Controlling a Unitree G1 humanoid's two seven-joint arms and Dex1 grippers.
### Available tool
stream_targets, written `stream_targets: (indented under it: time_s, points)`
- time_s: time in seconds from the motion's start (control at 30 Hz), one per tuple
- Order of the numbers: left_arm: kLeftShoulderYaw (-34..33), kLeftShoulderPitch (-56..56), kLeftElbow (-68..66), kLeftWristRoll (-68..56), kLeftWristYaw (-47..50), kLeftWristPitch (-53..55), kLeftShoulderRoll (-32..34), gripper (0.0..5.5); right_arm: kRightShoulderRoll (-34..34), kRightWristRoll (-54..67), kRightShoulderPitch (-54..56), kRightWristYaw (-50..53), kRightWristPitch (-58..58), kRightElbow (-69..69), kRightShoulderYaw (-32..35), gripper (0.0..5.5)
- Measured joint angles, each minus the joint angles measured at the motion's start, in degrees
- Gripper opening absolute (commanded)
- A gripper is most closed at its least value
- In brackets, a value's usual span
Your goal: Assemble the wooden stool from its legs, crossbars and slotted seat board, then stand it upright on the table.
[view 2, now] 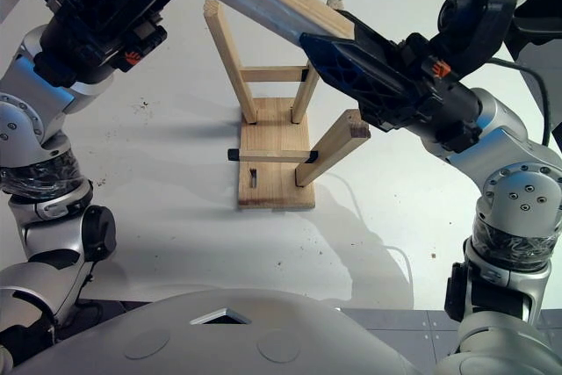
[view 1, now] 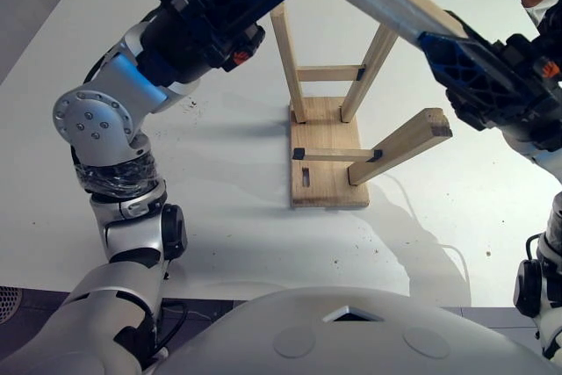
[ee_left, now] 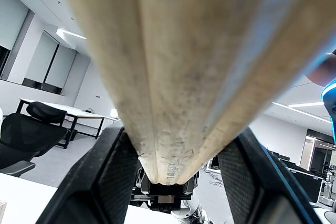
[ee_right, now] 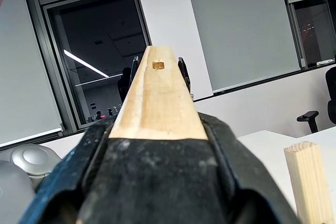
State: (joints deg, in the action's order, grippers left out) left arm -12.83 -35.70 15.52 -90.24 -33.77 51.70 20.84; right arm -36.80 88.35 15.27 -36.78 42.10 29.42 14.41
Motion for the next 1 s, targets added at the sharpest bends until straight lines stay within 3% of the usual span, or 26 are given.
stream_targets:
  time_s: [0.2, 0.43, 0.67, 0.83, 1.0]
  points:
    - [-0.79, -0.47, -0.19, 0.03, 0.06, -1.64, 0.03, 2.11, -0.9, -1.7, 0.02, 1.15, 0.72, 0.49, -0.91, 3.26]
    - [-3.79, -2.36, -0.5, 0.67, -0.02, -5.18, 1.61, 2.09, -4.25, -1.84, -1.13, -0.26, 1.2, -1.87, 3.7, 3.28]
    - [-10.57, -5.23, -4.28, 6.02, -6.12, -6.03, 14.95, 2.09, -6.31, -6.68, -3.76, -1.61, 0.48, -9.27, 10.72, 3.28]
    - [-13.78, 12.42, 1.84, 18.8, -21.88, -6.36, 27.32, 2.09, -6.62, -9.93, -8.61, -2.53, 0.3, -10.64, 15.12, 3.28]
    - [-6.48, 31.05, 10.02, 35.84, -35.24, -16.34, 30.04, 2.09, -6.87, -12.37, -11.46, -3.93, 0.31, -9.67, 16.55, 3.28]
